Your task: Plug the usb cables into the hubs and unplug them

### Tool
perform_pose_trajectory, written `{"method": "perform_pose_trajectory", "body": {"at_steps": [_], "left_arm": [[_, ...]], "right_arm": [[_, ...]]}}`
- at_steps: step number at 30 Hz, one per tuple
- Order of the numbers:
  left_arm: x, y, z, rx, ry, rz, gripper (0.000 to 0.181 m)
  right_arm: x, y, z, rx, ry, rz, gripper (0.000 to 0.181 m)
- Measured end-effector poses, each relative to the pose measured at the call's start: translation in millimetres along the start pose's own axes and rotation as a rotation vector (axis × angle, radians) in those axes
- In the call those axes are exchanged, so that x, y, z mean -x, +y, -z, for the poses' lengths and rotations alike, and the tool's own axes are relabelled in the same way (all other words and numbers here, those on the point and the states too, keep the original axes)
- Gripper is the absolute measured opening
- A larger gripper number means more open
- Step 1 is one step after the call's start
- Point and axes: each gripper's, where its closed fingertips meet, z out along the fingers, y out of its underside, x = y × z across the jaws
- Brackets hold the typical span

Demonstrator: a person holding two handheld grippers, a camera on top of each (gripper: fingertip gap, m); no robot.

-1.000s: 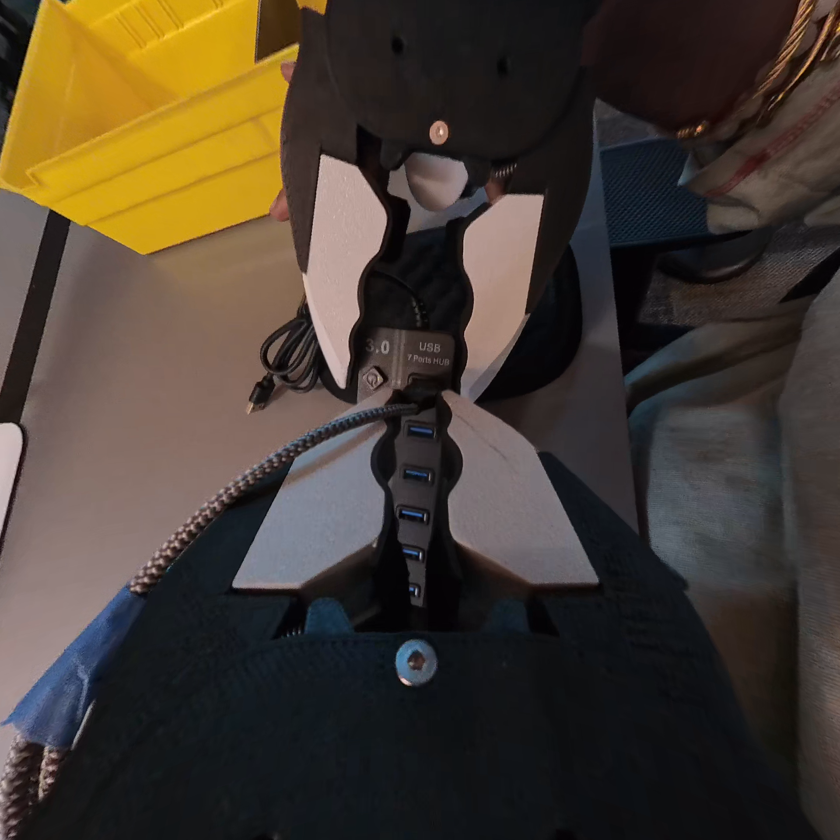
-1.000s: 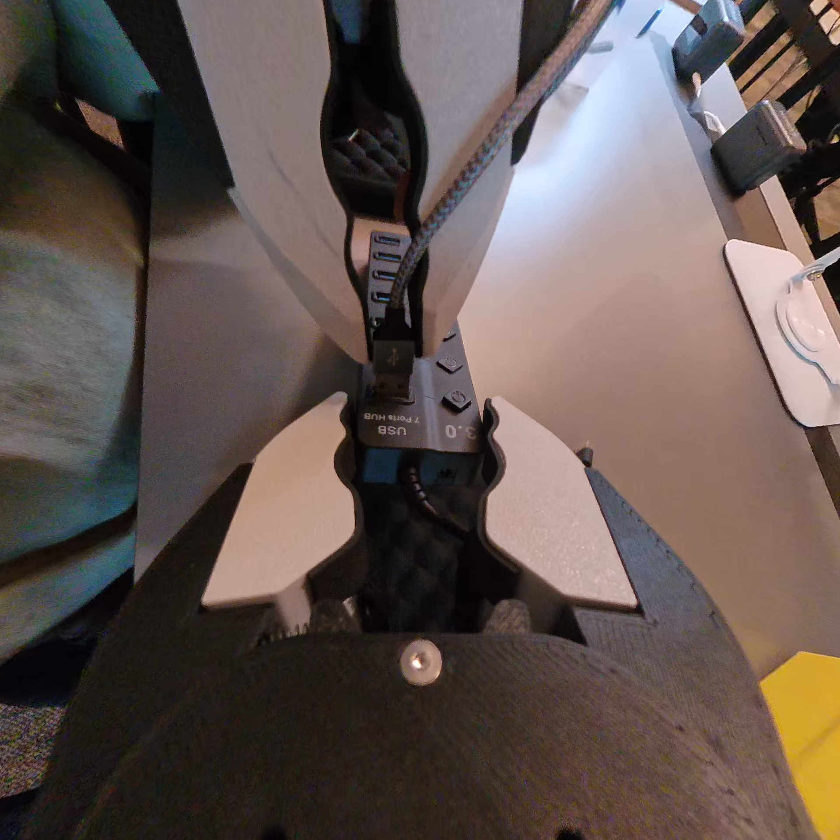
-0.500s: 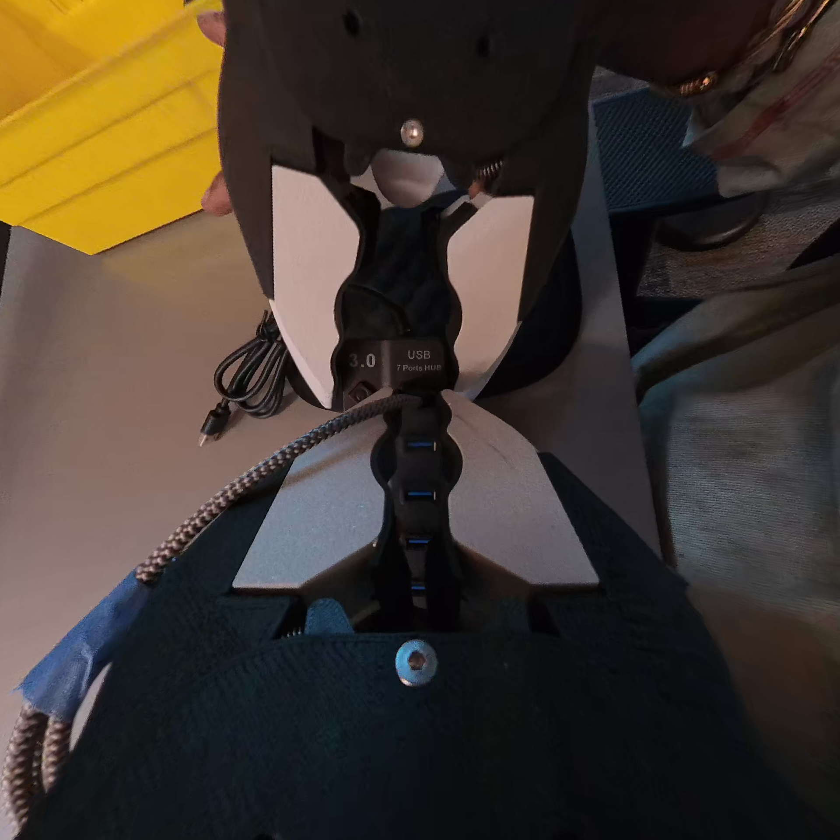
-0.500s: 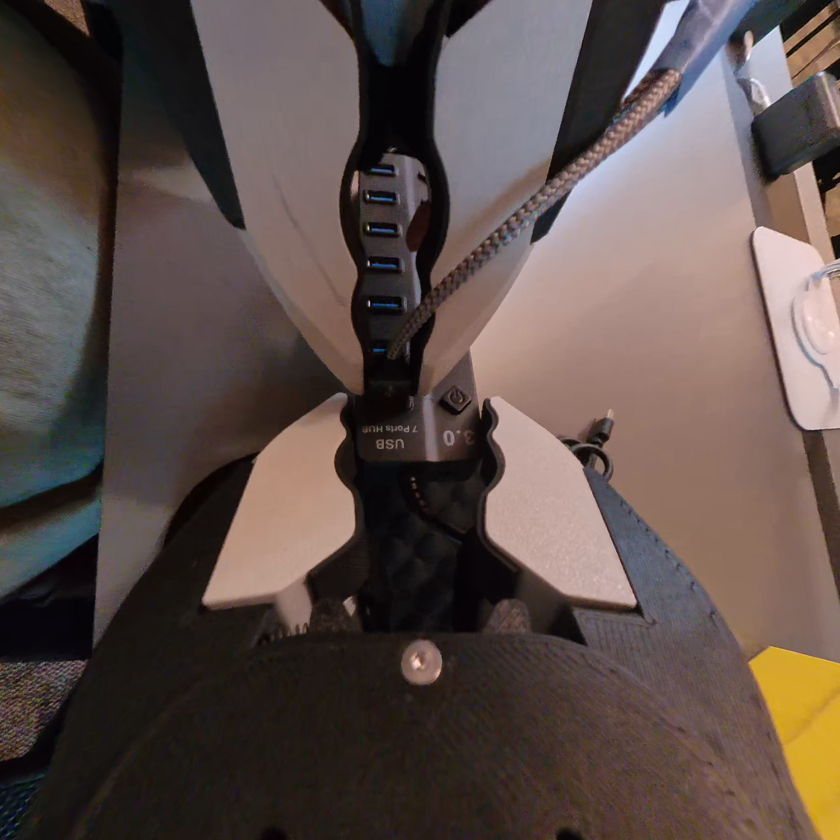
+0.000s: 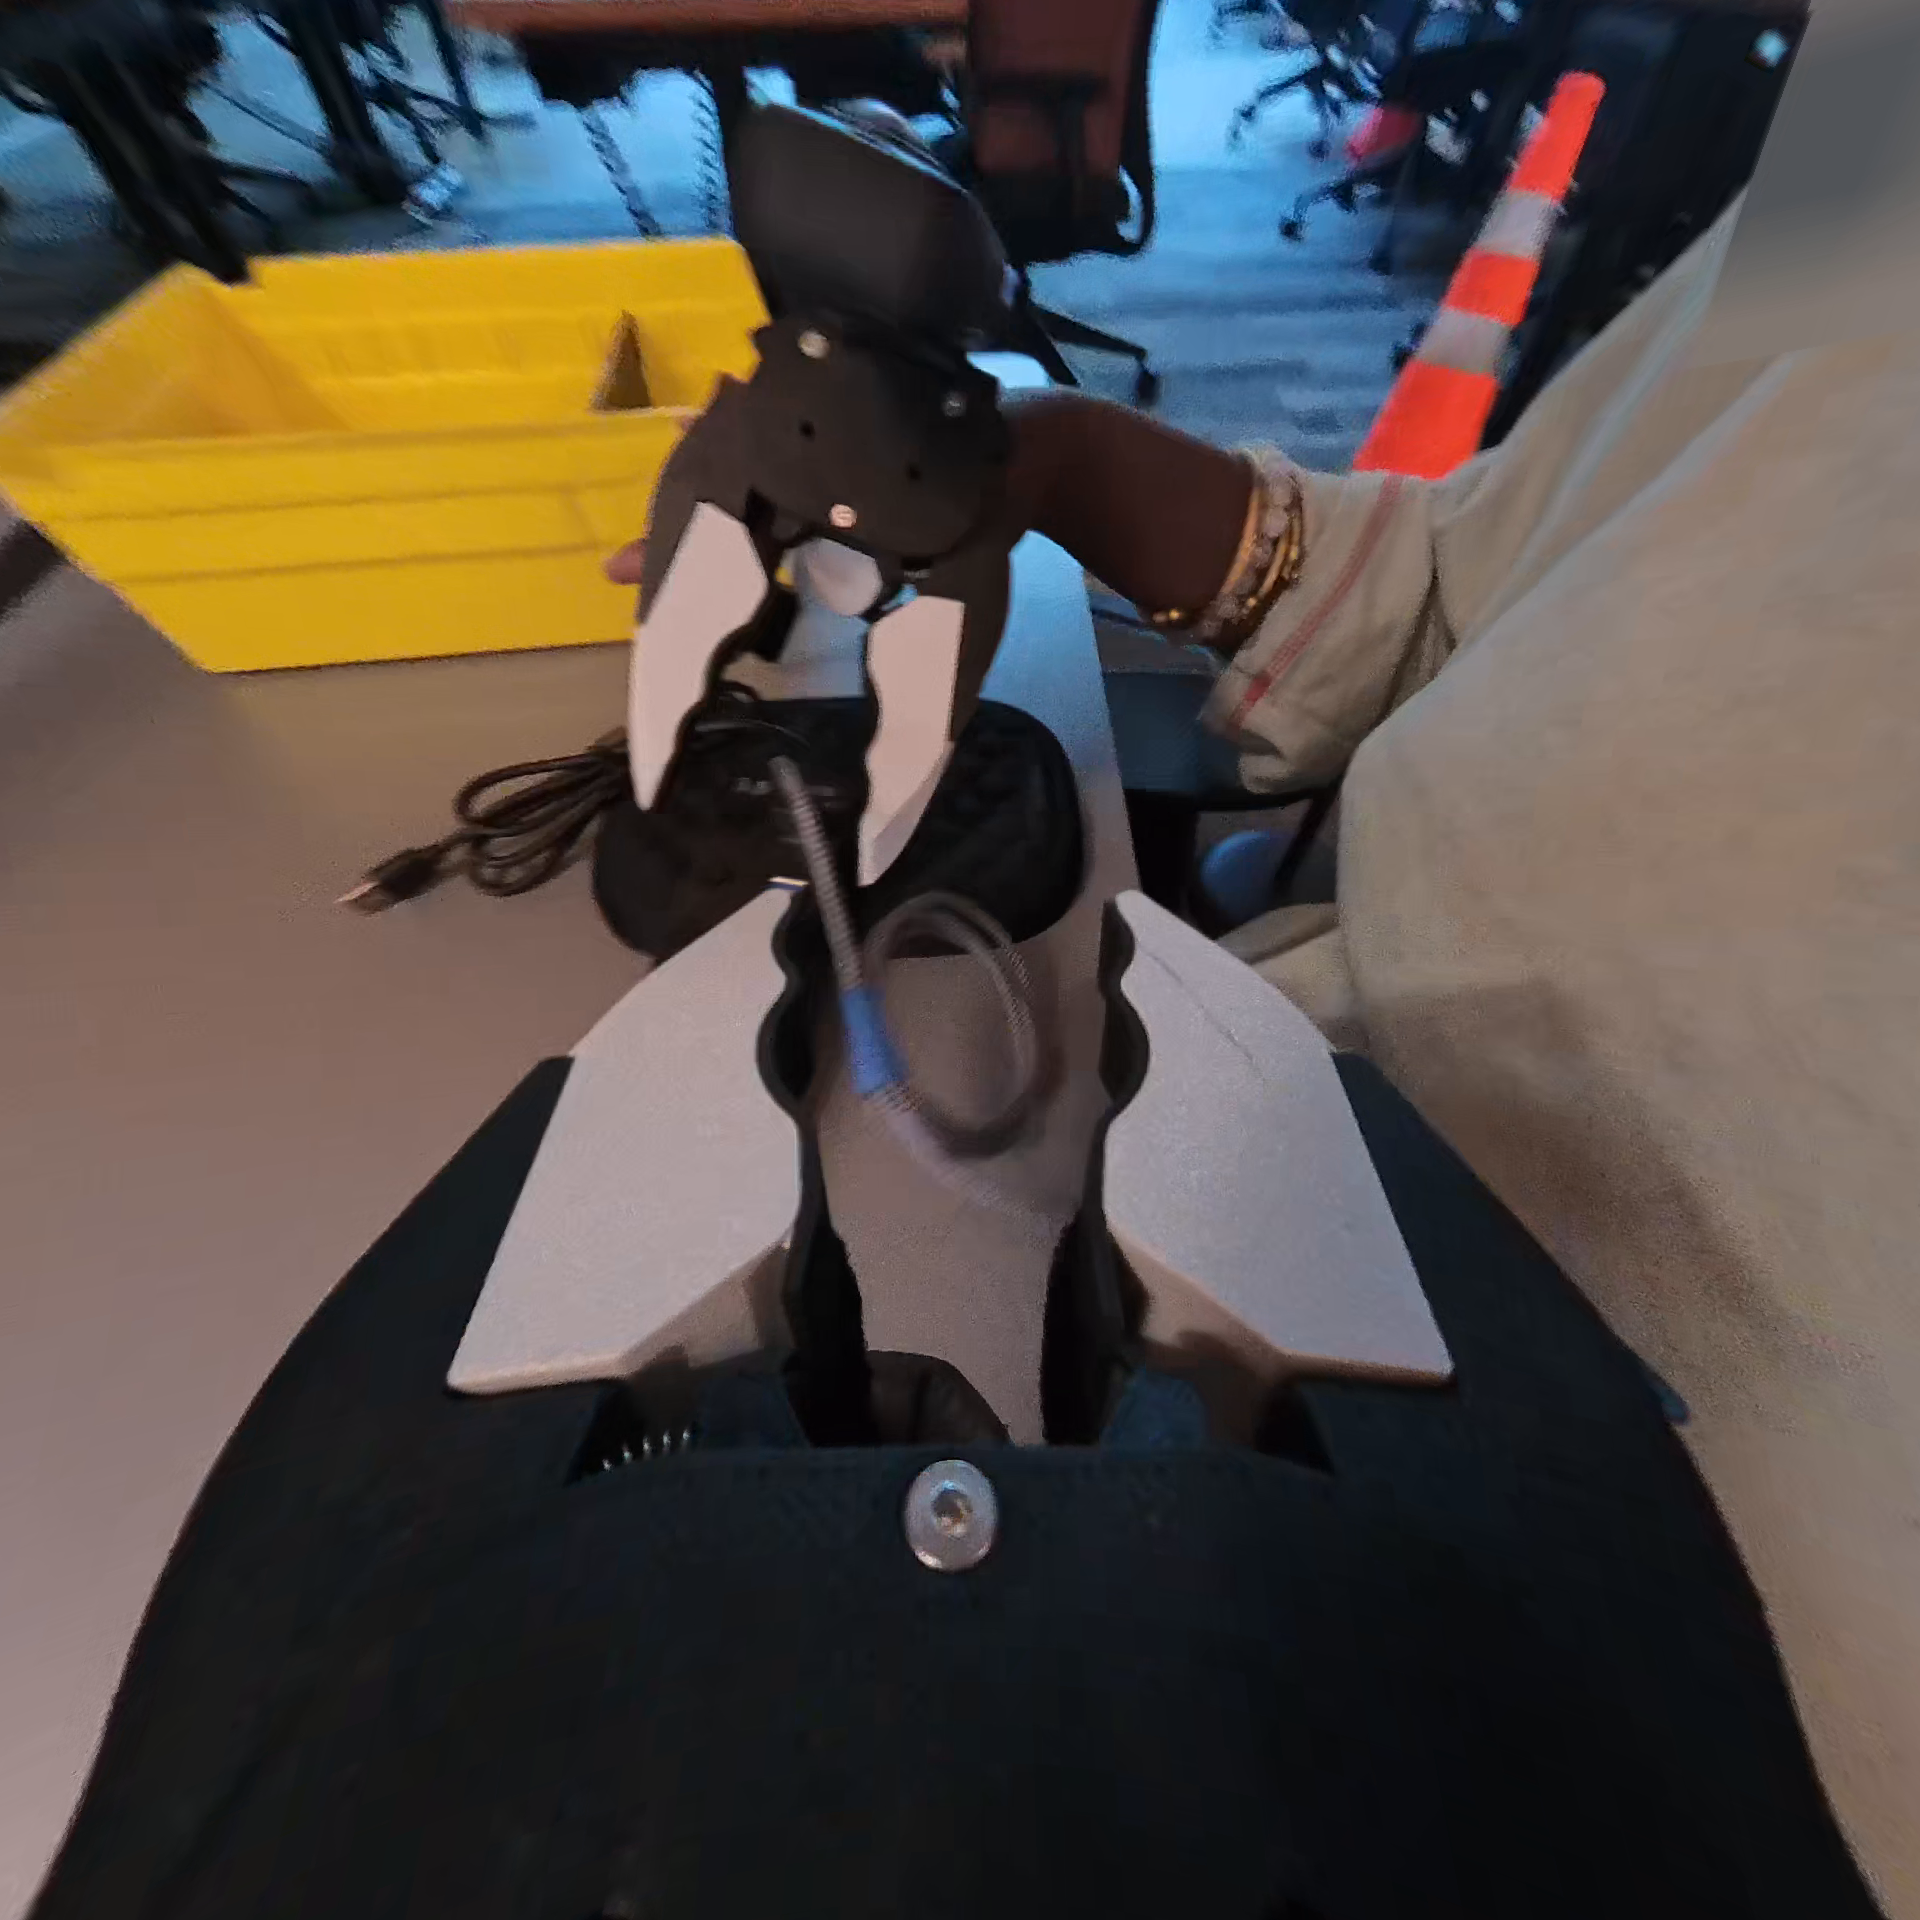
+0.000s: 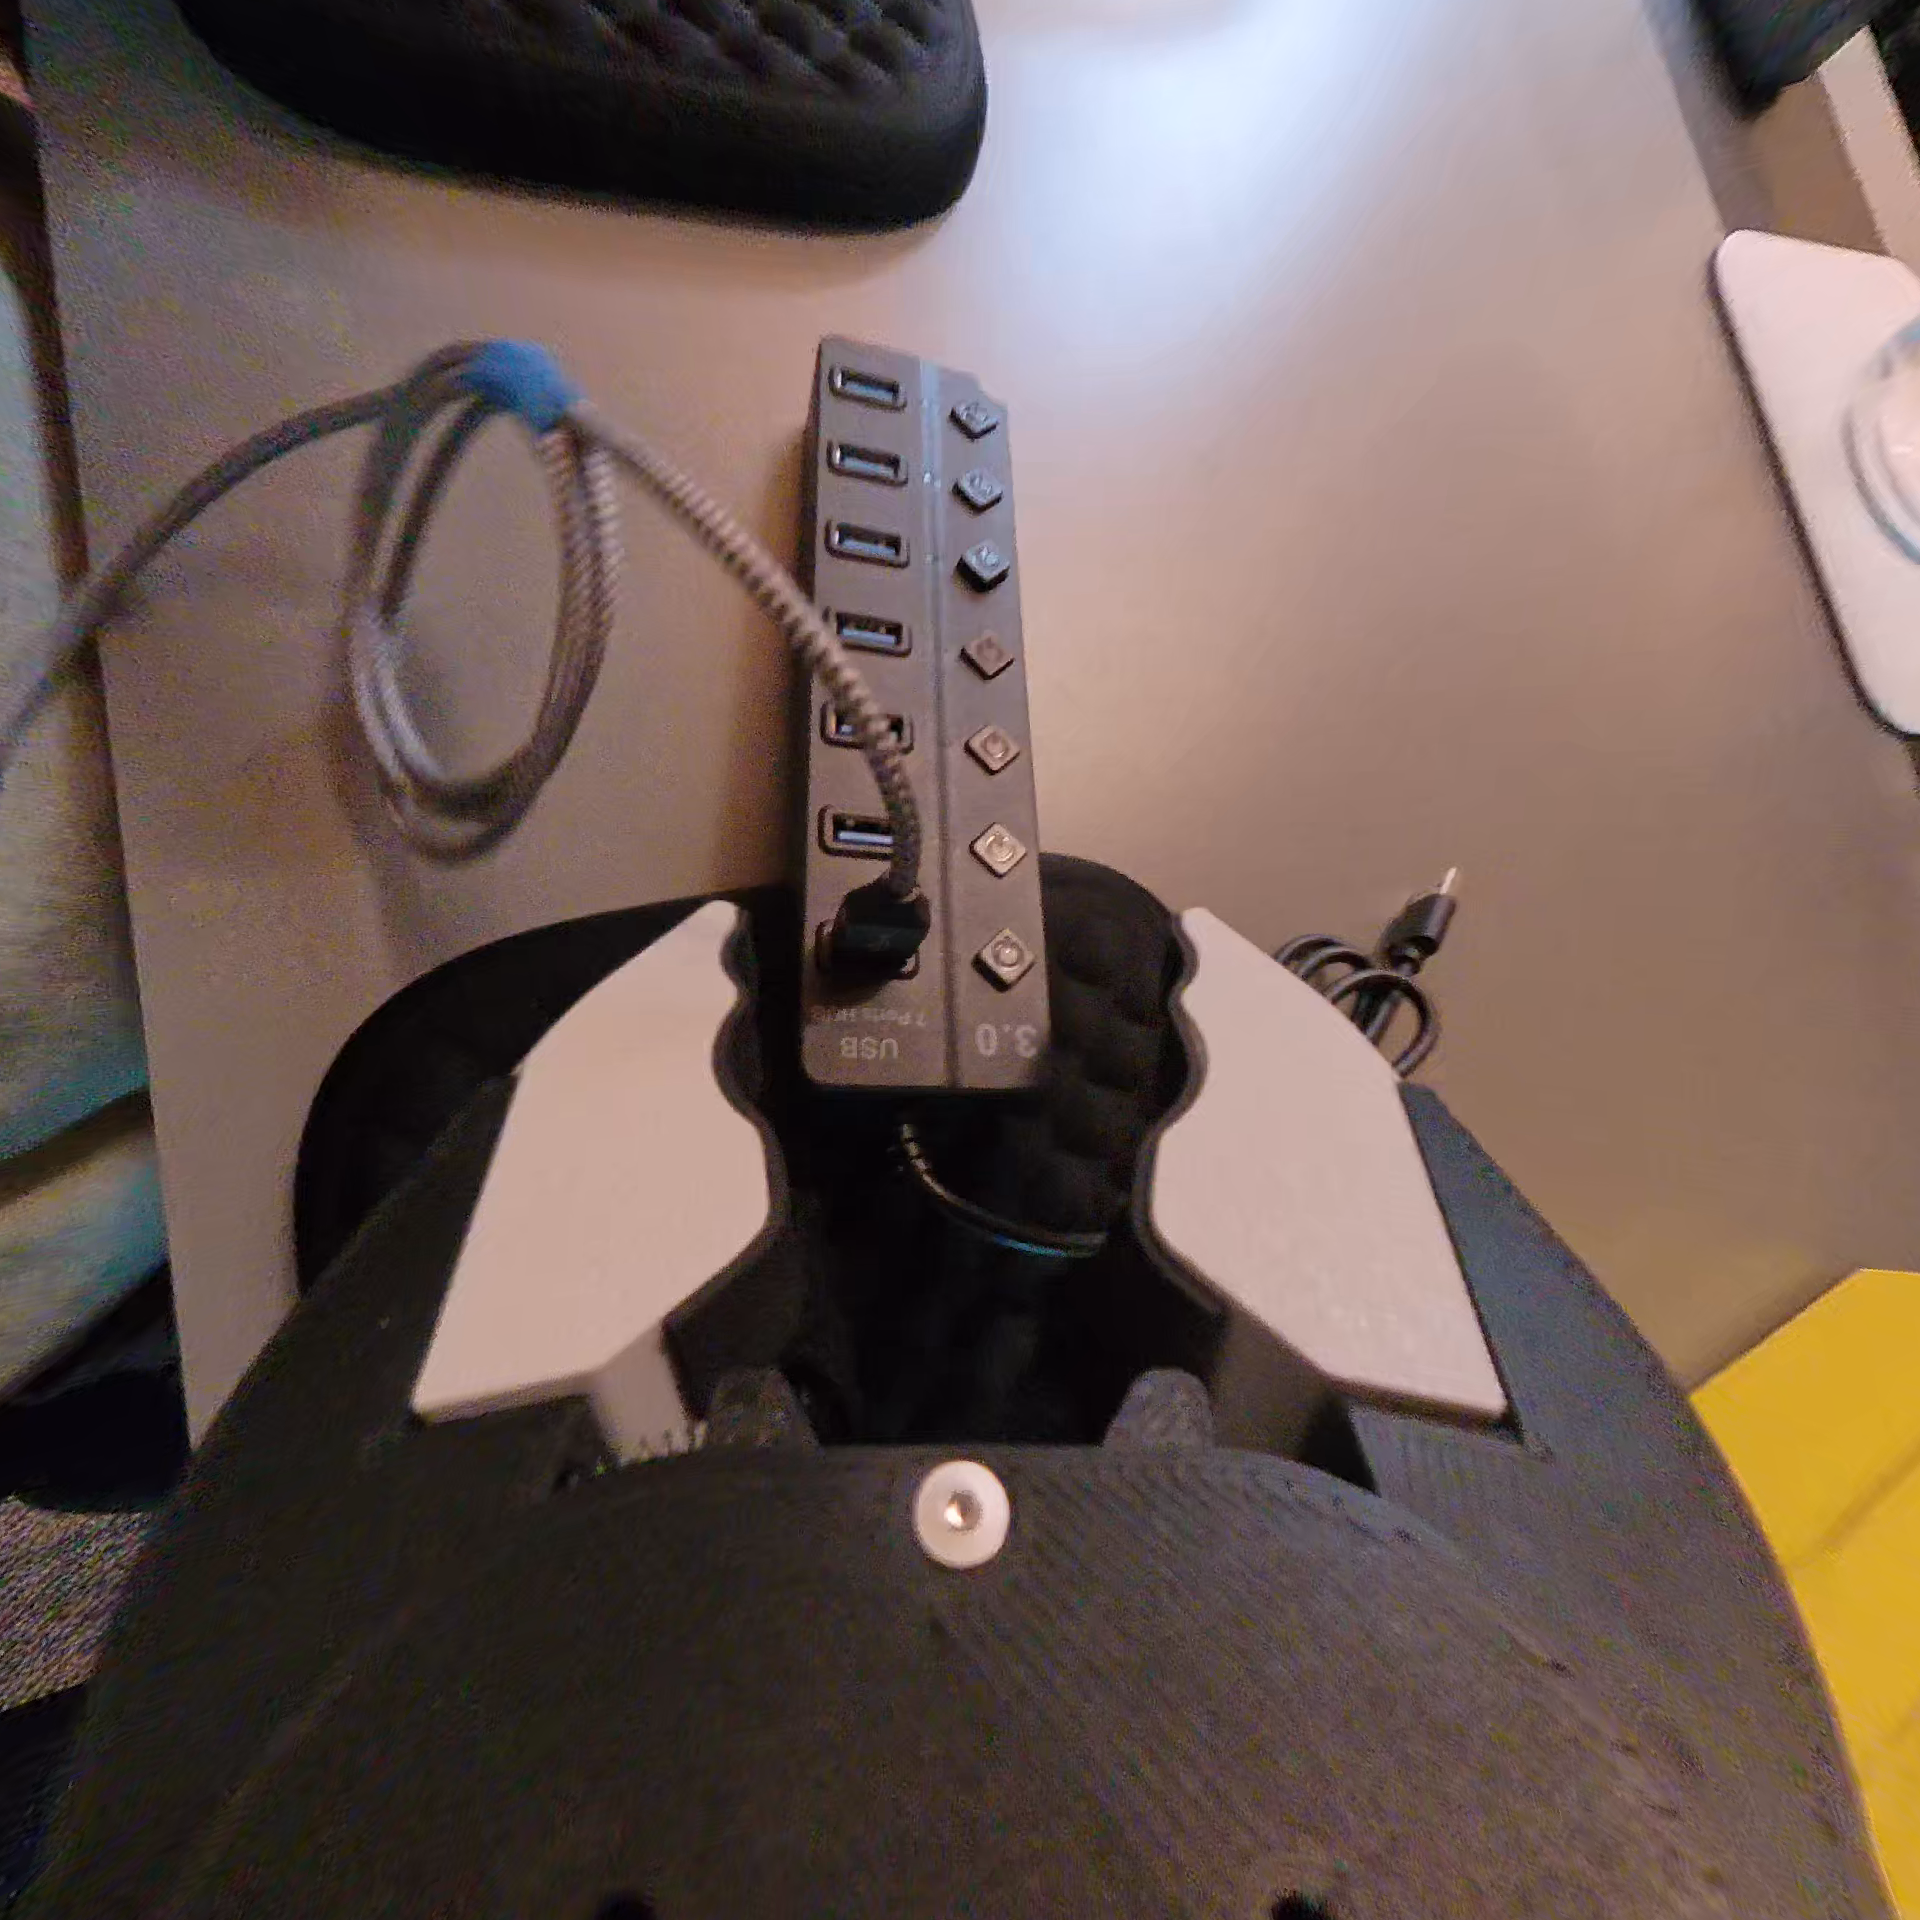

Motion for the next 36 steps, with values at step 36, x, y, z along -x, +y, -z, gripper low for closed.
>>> {"method": "perform_pose_trajectory", "body": {"at_steps": [36], "left_arm": [[144.2, 282.9, 388.2, 1.053, -1.185, 0.785, 0.007]], "right_arm": [[-27.7, -124.4, 127.0, -0.641, 0.492, 0.219, 0.081]]}}
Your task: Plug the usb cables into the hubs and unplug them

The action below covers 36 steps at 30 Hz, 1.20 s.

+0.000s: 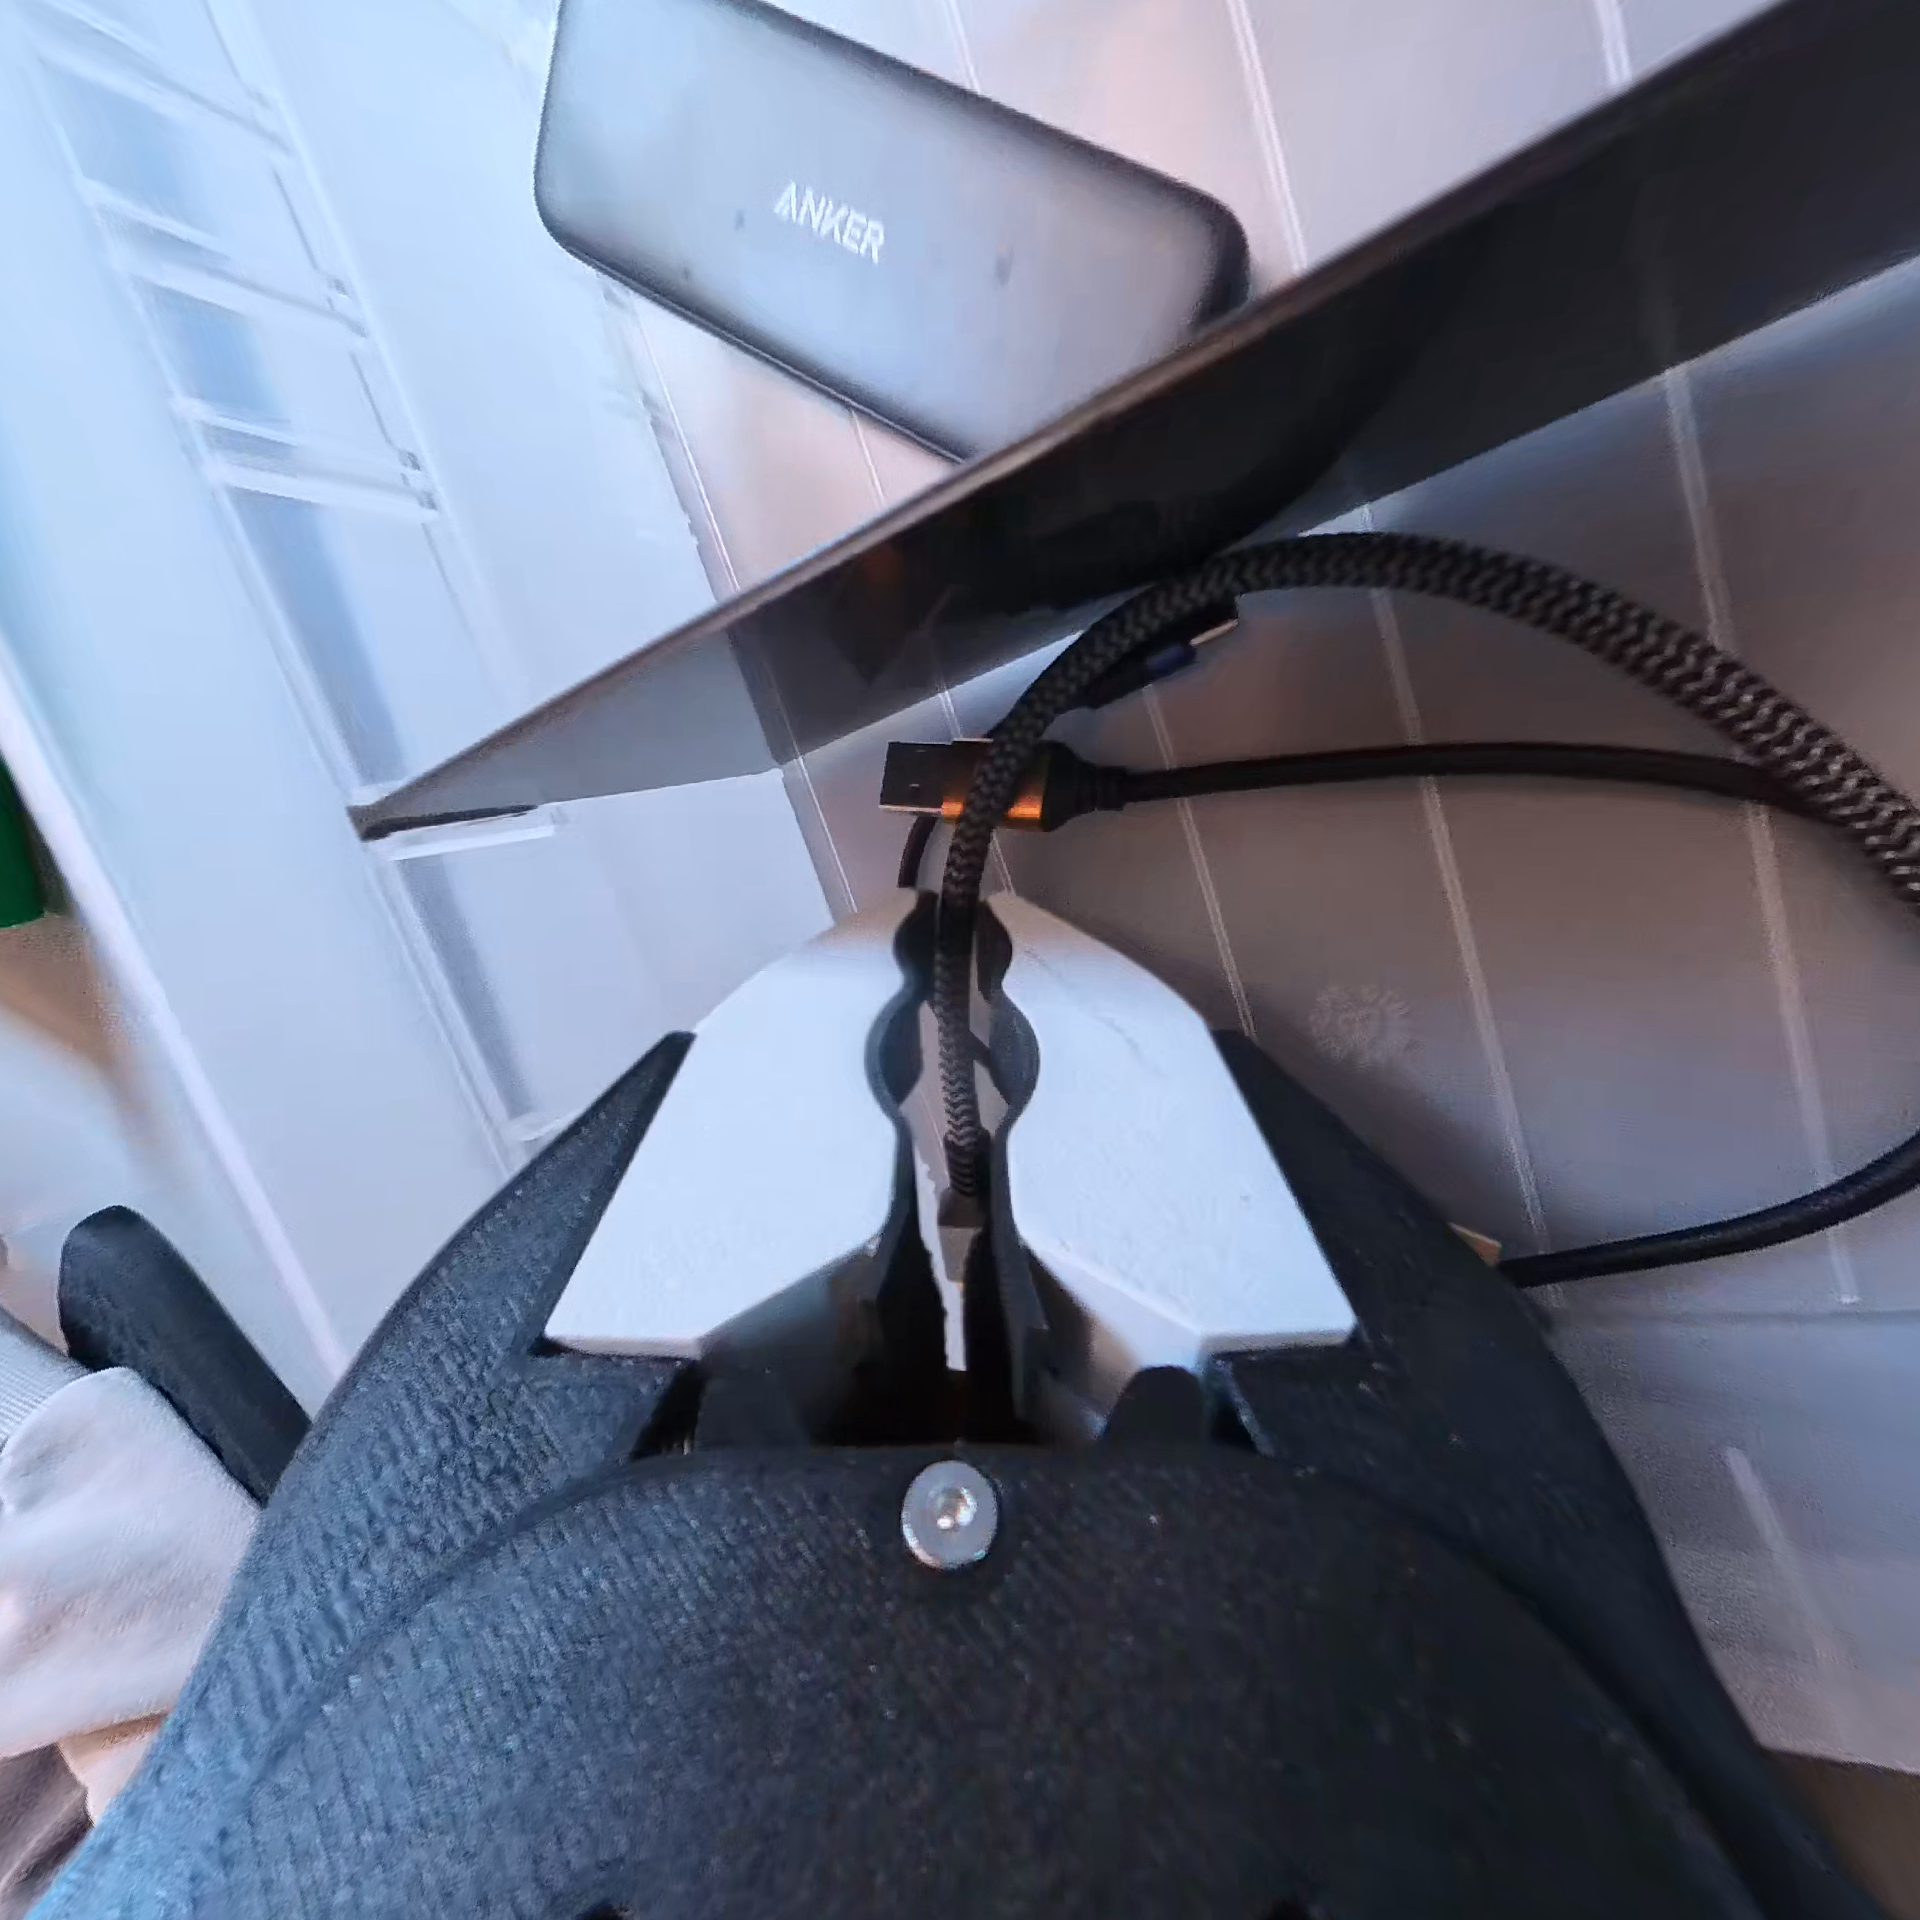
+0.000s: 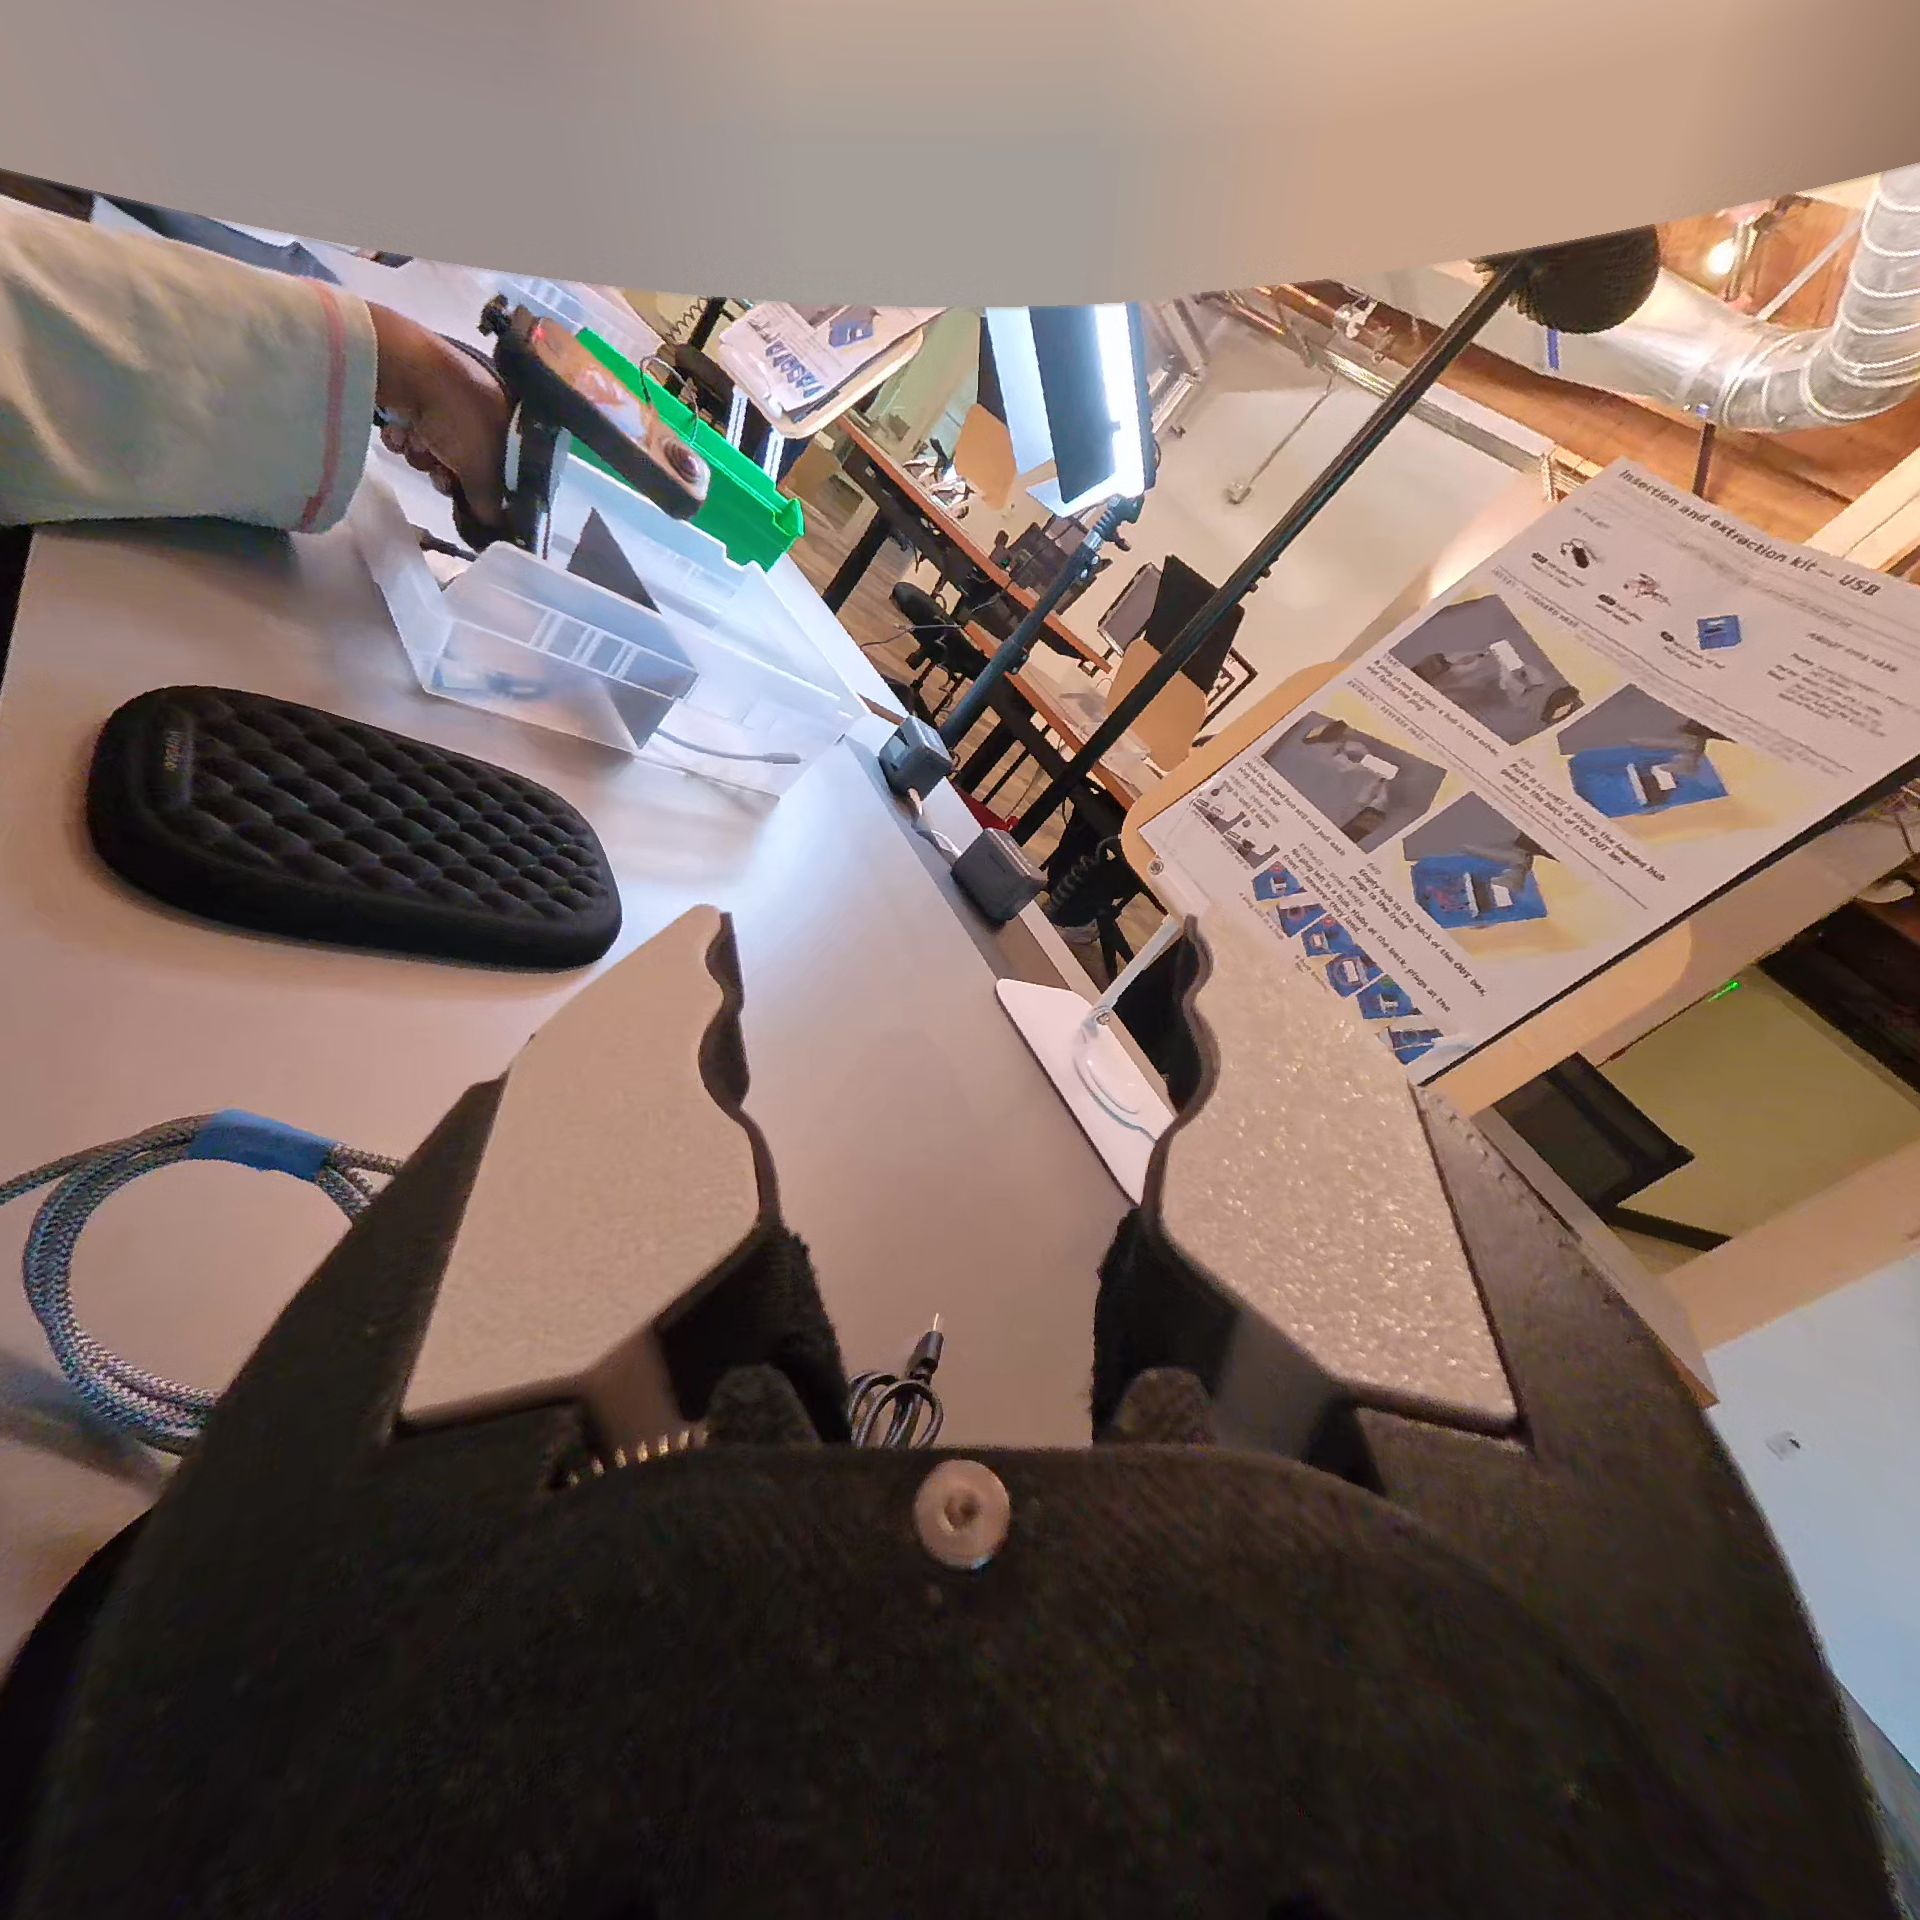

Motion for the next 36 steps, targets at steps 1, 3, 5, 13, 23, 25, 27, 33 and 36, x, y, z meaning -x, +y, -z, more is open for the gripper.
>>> {"method": "perform_pose_trajectory", "body": {"at_steps": [1, 3, 5, 13, 23, 25, 27, 33, 36], "left_arm": [[0.4, 0.6, 0.2, -0.009, -0.003, 0.001, 0.007], [1.8, -2.2, 8.1, -0.063, -0.014, 0.019, 0.007], [4.6, -11.0, 26.8, -0.172, -0.030, 0.053, 0.006], [15.2, -52.6, 172.8, -0.838, -0.219, 0.169, 0.006], [-50.0, -84.0, 281.9, -1.285, -0.203, 0.200, 0.006], [-75.6, -94.6, 293.5, -1.362, -0.077, 0.218, 0.006], [-98.5, -104.1, 300.2, -1.409, 0.021, 0.232, 0.006], [-149.9, -125.1, 311.4, -1.509, 0.319, 0.248, 0.006], [-167.9, -126.7, 320.7, -1.560, 0.517, 0.243, 0.006]], "right_arm": [[0.1, 1.1, -0.5, 0.004, 0.001, 0.000, 0.082], [0.3, 3.0, -1.4, 0.018, 0.002, 0.008, 0.081], [0.5, 4.5, -2.2, 0.033, 0.003, 0.017, 0.081], [5.6, -7.0, -14.4, -0.029, 0.014, -0.007, 0.075], [60.5, -20.9, -83.7, -0.079, 0.000, 0.003, 0.068], [69.9, -25.0, -97.9, -0.111, 0.041, -0.047, 0.067], [74.9, -27.7, -107.3, -0.139, 0.102, -0.096, 0.065], [86.6, -27.1, -116.7, -0.124, 0.151, -0.035, 0.057], [77.0, -38.1, -104.9, -0.226, 0.148, -0.077, 0.050]]}}
